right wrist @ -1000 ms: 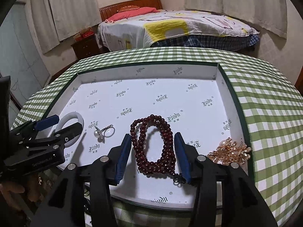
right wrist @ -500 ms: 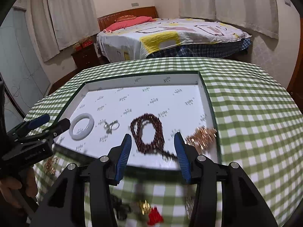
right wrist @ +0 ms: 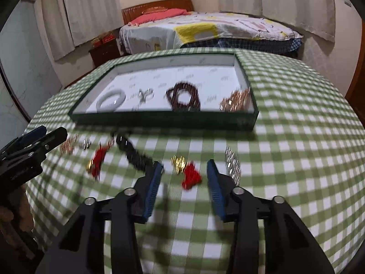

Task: Organize jewelry
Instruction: 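Grasp the red knotted tassel with the left tool while the right tool grasps the gold-charm red tassel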

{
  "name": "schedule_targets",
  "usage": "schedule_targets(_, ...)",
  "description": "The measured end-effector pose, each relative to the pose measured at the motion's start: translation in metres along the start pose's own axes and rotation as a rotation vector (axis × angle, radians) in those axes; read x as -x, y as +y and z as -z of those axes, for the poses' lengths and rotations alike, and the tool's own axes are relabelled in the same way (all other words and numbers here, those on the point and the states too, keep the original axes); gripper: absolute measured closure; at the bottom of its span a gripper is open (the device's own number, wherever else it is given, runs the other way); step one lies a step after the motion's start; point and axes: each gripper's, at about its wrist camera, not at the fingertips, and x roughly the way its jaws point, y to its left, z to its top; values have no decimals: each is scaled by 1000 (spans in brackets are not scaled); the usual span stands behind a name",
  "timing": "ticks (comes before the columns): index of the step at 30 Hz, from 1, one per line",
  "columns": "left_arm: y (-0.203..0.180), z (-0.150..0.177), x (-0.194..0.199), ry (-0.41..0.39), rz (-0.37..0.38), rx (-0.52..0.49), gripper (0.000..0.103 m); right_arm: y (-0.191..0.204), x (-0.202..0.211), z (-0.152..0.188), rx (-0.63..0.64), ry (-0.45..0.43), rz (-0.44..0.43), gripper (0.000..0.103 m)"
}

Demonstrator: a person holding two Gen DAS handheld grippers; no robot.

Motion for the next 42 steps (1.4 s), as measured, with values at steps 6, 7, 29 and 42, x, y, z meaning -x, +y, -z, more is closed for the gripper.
schedule_targets(6, 0, 16, 2, 26, -4, 5, 19, -1, -3, -1, 3, -9, 5, 67)
schedule_targets(7, 0, 17, 2, 28, -4, 4, 19, -1, -5, -1, 4, -6, 6, 67)
schedule_targets(29, -11, 20, -5, 55, 24, -3, 22, -1, -7, 5, 54, 7, 52, 88)
schedule_targets(42, -45, 9, -24, 90, 66, -58, 36, -13, 2, 4, 4, -18, 15, 88)
